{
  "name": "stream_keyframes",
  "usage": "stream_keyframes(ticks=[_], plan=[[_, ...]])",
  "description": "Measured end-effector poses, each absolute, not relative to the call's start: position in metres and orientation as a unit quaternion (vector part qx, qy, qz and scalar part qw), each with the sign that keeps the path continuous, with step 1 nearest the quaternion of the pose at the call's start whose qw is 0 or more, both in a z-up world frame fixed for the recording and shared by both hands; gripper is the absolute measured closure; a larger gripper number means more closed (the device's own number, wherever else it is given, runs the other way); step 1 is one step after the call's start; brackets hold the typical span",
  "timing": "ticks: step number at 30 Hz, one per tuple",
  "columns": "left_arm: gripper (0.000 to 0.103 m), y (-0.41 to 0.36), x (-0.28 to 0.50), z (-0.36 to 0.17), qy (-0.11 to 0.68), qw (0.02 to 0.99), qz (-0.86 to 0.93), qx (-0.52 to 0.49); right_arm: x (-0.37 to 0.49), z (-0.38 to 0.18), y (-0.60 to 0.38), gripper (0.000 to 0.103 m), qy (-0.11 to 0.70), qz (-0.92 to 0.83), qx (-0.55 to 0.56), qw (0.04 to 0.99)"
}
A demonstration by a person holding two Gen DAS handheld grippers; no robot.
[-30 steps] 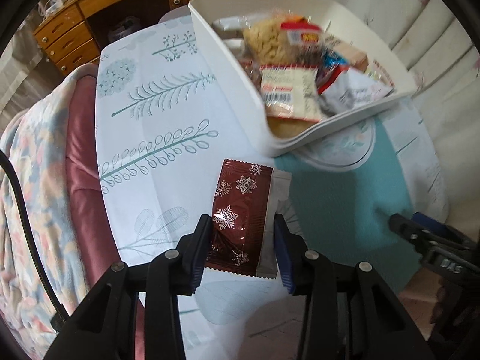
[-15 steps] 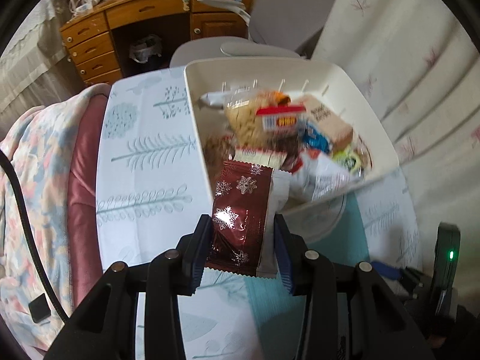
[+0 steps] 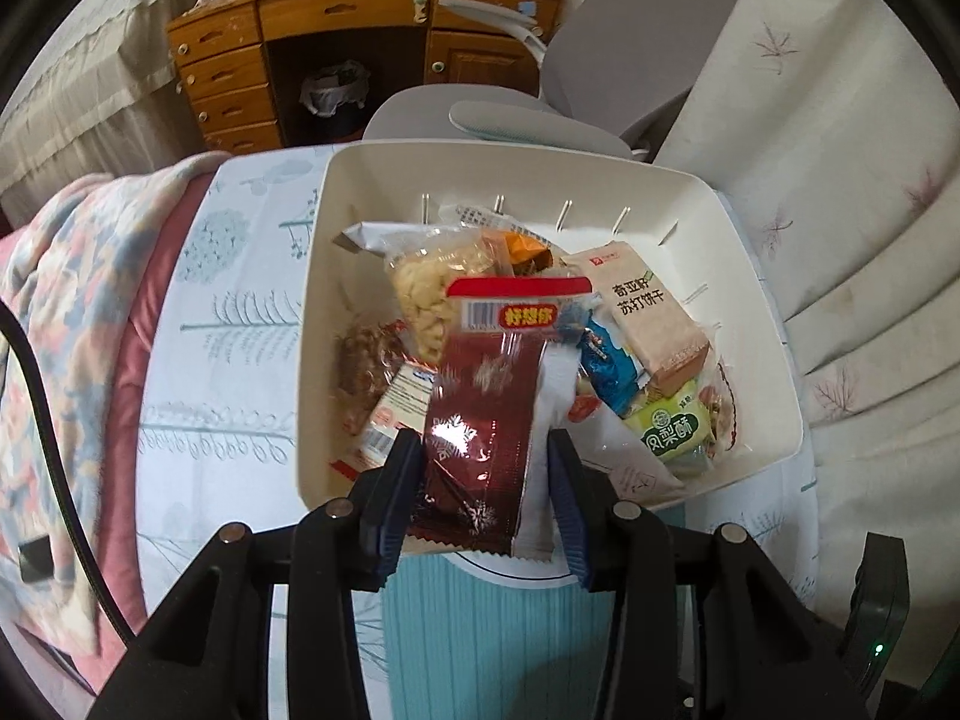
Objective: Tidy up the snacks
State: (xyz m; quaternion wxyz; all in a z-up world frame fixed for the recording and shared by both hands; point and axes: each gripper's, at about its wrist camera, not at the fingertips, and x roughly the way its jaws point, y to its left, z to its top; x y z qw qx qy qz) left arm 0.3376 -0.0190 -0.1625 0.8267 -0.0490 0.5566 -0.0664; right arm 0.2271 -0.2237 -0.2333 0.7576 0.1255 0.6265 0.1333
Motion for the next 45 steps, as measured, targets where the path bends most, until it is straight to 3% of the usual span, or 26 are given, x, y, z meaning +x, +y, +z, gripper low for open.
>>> stream_keyframes(ticks=[2, 4, 18, 28, 32, 36, 38, 45], plan=[[0.041, -0.022, 0.333, -0.165, 0.561, 0.824, -0.056, -0.050, 0.227, -0.234, -0.227, 0.019, 0.628, 0.135, 0.122, 0.756], [0.035, -0.022, 0.326, -0.163, 0.559, 0.826, -0.048, -0.050, 0.225, -0.234, -0.230, 0.019, 0.630, 0.135, 0.118, 0.756], [0.030, 0.006, 0.243, -0.148, 0.569, 0.821, -0.029, -0.047, 0.196, -0.204, -0.214, 0.019, 0.601, 0.094, 0.116, 0.785], [0.030, 0.031, 0.165, -0.109, 0.545, 0.837, -0.050, 0.003, 0.145, -0.164, -0.201, 0.008, 0.568, 0.034, 0.128, 0.812], [0.019, 0.037, 0.146, -0.078, 0.520, 0.853, -0.049, -0.002, 0.127, -0.130, -0.200, 0.004, 0.549, 0.029, 0.119, 0.827], [0.017, 0.037, 0.130, -0.048, 0.495, 0.867, -0.048, -0.010, 0.114, -0.090, -0.200, 0.004, 0.530, 0.038, 0.105, 0.841], [0.008, 0.033, 0.122, -0.035, 0.487, 0.872, -0.049, -0.014, 0.109, -0.072, -0.201, 0.004, 0.519, 0.044, 0.099, 0.848], [0.003, 0.013, 0.096, -0.006, 0.473, 0.881, -0.024, -0.009, 0.088, -0.027, -0.202, 0.003, 0.497, 0.067, 0.075, 0.862]])
